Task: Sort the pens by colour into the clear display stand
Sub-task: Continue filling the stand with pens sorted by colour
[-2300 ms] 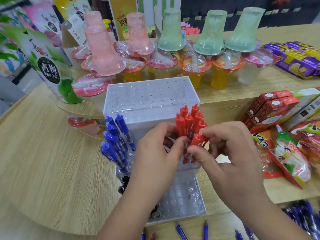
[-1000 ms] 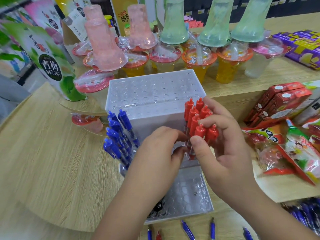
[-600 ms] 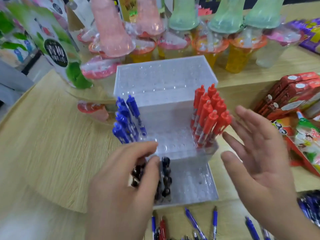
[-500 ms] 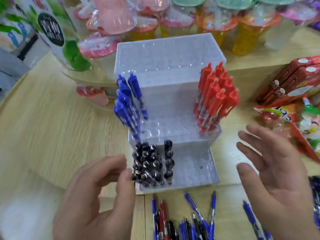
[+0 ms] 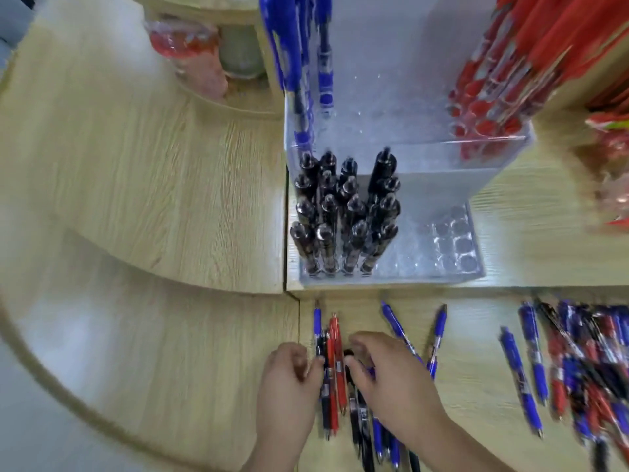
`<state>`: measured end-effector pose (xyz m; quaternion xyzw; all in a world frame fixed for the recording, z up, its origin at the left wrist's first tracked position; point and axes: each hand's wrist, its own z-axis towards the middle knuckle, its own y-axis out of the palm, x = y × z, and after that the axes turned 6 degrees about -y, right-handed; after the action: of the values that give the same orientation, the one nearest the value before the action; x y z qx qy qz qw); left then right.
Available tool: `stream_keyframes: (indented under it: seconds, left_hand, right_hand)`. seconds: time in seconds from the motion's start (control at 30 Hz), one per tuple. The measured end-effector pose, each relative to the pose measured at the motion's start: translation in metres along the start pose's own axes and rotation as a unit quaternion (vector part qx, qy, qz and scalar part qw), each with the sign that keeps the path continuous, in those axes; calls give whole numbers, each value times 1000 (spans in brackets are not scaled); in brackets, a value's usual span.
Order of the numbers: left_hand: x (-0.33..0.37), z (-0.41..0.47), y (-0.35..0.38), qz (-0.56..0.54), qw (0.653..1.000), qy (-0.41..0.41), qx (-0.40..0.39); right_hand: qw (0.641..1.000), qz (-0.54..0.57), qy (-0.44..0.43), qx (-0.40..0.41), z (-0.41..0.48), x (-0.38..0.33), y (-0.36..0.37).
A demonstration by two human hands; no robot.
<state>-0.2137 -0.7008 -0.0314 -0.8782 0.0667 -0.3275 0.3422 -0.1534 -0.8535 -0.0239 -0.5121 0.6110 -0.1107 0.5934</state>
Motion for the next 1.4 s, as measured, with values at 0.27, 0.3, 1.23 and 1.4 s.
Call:
stream_keyframes:
  seconds: [0.27,0.3,1.23,1.4]
  left_hand:
    - [7,4,14,49,998,11,28]
    - [7,5,13,44,999,-1,24]
    - [72,-26,-73,-248,967,61,18]
    - [131,-54,-110,-202,966,155,35]
  right_hand:
    - [993,-86,76,3,58,-19,23]
    - [993,-84,84,-3,59,-19,24]
    - [972,231,51,-11,14,-45,-80]
    - [960,244,-27,133,-15,-64,-164]
